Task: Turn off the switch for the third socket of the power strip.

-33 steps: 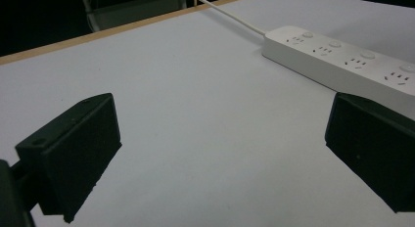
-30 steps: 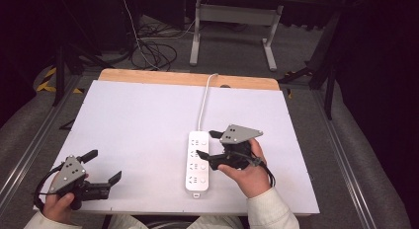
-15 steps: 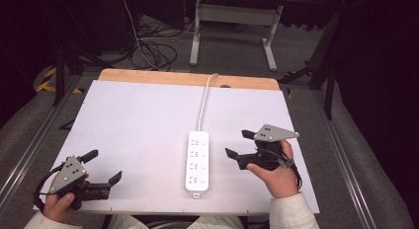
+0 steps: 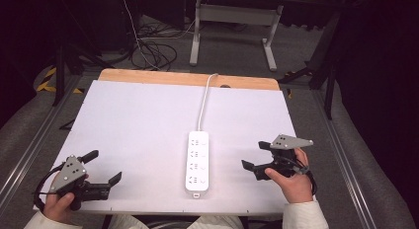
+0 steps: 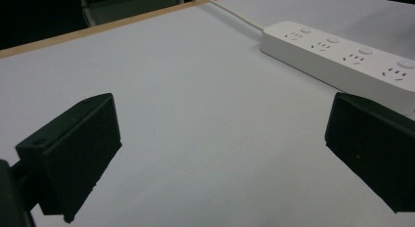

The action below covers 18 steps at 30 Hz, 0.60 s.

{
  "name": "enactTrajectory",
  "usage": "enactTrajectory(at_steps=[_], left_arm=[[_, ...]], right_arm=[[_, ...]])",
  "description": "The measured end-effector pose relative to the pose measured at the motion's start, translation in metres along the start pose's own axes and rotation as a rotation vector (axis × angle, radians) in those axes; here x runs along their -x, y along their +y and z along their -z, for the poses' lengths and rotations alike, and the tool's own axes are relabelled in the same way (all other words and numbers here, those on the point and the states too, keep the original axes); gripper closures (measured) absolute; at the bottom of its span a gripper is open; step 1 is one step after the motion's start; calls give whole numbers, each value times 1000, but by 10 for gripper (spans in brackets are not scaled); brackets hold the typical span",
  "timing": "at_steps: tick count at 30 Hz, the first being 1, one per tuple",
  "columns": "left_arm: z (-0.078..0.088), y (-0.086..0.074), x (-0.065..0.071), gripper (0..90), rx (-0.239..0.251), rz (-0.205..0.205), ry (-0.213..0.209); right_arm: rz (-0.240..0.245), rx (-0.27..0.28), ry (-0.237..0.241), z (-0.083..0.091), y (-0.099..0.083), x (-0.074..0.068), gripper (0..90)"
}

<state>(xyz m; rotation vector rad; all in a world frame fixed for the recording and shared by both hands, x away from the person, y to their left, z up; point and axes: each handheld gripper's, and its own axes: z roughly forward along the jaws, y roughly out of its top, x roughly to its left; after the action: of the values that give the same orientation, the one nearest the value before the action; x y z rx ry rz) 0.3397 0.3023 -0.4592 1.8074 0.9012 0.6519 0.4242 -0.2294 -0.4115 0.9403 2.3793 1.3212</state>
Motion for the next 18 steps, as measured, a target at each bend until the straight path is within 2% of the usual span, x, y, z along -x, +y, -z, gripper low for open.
enactTrajectory(at_steps=[2,3,5,7,15,18], left_arm=[[0,0,-1,4,-1,-1,0],[0,0,-1,4,0,3,1],[1,1,-1,4,-3,7,0],[1,1,-1,4,-8,13,-5],[3,4,-2,4,-7,1,-13],[3,3,-1,4,-8,-18,1]], right_arm=[[-23,-23,27,-2,-5,0,77],[-18,-34,34,-2,-7,1,77],[6,-37,23,-4,-12,1,77],[8,-38,18,-5,-16,1,77],[19,-10,18,-9,-35,4,80],[27,10,16,-11,-41,4,82]])
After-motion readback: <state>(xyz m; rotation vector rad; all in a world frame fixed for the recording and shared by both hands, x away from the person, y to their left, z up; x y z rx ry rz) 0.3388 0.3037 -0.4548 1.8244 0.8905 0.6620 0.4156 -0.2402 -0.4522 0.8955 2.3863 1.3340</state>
